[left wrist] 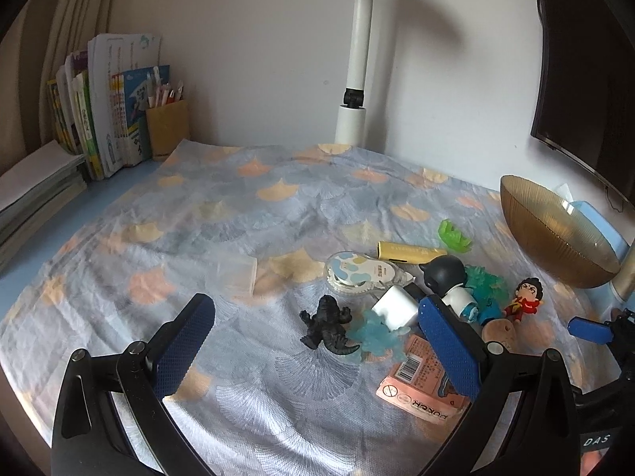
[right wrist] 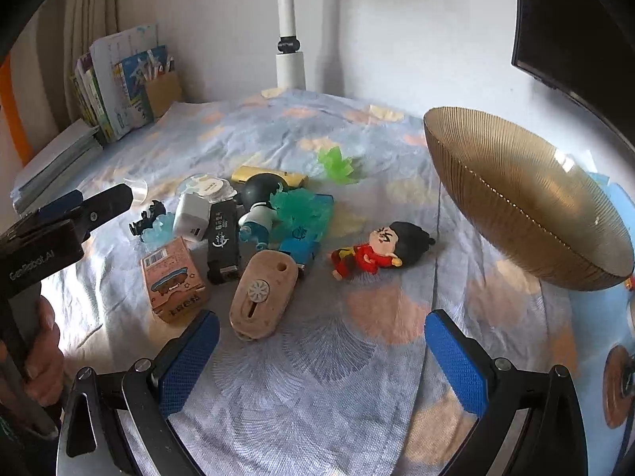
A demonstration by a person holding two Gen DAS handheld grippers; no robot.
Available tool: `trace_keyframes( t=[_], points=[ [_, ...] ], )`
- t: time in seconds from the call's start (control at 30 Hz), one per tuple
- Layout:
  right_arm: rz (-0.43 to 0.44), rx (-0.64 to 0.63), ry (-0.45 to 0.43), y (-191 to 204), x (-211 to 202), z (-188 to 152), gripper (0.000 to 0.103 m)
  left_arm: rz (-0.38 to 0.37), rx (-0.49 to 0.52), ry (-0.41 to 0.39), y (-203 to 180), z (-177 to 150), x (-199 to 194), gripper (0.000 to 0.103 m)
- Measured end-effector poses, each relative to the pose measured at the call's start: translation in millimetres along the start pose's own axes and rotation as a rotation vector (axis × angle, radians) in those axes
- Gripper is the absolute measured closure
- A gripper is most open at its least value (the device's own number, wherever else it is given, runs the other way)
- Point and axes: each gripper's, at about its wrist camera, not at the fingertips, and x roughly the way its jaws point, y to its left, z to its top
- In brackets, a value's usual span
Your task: Organize rigid objects
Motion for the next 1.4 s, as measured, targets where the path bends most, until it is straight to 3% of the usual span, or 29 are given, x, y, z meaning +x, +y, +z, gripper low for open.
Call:
trace_keyframes(
  t=[1.4],
  points=[
    [-0.001, 0.016, 0.043, -5.3, 6.9, -0.9, 0.000, -0.022, 0.006, 0.037, 0.9, -1.0, 6.8, 0.001]
  ],
)
